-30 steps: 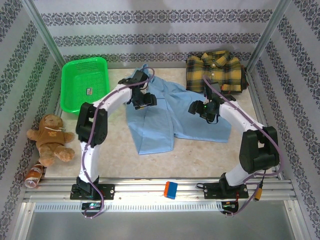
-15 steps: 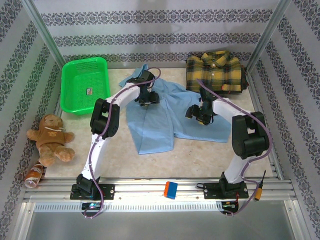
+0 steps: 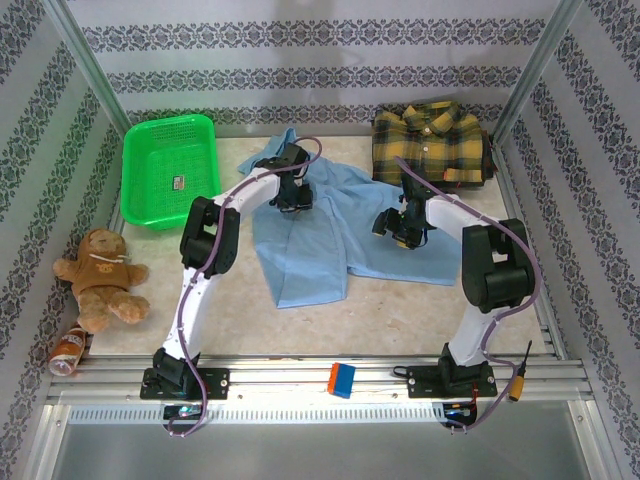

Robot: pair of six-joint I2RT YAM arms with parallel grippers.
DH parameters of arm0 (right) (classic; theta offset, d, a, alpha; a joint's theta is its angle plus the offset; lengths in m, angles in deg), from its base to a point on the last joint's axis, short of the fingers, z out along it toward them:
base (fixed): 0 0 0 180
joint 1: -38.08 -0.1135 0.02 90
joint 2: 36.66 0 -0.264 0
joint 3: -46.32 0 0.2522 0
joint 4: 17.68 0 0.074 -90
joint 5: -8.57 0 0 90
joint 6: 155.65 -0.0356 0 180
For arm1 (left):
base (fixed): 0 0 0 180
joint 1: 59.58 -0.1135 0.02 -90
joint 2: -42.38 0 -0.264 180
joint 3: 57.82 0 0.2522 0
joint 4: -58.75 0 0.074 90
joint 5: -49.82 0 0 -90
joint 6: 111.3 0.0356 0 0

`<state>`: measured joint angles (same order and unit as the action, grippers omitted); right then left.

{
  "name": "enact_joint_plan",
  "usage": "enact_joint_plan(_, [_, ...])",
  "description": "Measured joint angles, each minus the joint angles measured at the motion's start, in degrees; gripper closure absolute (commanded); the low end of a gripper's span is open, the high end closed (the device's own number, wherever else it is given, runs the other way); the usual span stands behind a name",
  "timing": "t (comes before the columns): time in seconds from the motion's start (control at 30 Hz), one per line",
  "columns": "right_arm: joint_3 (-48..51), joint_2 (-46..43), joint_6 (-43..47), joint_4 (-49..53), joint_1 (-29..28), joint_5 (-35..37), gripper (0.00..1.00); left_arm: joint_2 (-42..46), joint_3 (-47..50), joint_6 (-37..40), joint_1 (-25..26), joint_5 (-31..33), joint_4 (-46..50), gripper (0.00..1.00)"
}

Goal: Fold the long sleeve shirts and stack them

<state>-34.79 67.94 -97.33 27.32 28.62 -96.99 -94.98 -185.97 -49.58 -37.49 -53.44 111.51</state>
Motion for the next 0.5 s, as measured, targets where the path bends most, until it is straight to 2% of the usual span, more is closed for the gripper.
enact_joint_plan(0.2, [0.04,1.14,-0.98,-0.68,0.66,0.02,0.33,8.17,9.81,-0.22,0.00,0.02,-4.00,0.96])
enact_joint_plan(0.5, [0.46,1.99,-3.26,-1.36,1.40,0.24,0.32,27.56,27.58,-0.26,0.68,-3.78,-14.51,0.99])
